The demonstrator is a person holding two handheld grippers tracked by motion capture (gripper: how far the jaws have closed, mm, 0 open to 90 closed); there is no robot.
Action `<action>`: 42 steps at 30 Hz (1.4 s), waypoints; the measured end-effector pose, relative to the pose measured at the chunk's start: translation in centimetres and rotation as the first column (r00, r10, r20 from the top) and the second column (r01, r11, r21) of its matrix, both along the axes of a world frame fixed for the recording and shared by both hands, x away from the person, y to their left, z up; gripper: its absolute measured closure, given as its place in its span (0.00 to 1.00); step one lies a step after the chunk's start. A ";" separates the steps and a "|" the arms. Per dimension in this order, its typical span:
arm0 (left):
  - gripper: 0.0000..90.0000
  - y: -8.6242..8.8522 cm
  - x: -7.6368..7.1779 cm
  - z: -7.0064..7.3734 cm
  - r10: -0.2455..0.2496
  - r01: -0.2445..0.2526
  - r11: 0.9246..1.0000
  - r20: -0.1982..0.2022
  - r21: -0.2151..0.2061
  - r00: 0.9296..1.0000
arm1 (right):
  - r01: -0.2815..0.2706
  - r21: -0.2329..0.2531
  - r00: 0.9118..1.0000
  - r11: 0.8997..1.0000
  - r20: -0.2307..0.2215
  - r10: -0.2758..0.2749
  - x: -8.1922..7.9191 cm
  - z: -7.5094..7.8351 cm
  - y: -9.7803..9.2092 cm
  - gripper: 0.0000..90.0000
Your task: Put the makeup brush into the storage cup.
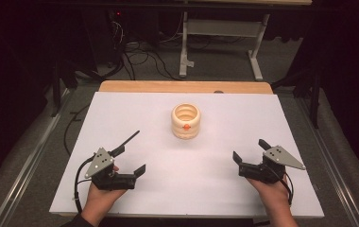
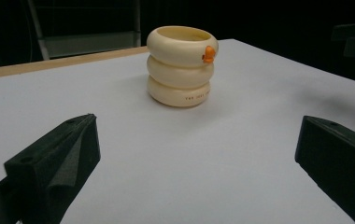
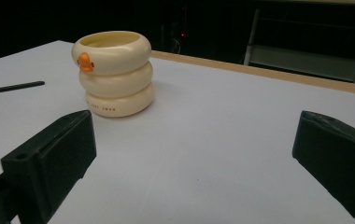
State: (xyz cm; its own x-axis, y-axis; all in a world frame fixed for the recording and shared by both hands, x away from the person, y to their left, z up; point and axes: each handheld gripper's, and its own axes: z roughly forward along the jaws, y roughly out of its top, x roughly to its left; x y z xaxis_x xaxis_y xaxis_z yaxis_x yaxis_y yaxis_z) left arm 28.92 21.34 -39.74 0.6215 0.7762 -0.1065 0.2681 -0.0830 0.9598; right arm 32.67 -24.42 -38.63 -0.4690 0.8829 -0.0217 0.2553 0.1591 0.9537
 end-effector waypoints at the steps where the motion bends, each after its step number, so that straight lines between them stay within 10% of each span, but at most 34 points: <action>1: 0.00 0.1 0.0 0.0 0.002 -0.002 1.000 0.001 -0.003 1.000 | -0.001 -0.009 1.000 1.000 0.006 0.001 0.0 0.0 0.0 0.01; 42: 0.00 1.3 0.5 0.2 0.039 -0.040 0.999 -0.026 -0.011 0.999 | -0.012 -0.004 1.000 1.000 0.022 0.012 -0.5 0.0 0.2 0.01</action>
State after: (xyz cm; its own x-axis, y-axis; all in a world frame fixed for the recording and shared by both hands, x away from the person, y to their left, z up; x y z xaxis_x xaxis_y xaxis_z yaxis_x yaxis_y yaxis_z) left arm 29.41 22.66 -39.53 0.5873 0.7988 -0.1306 0.2952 -0.0612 0.9535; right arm 32.22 -24.27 -38.58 -0.4788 0.8772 -0.0360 0.2320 0.1660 0.9585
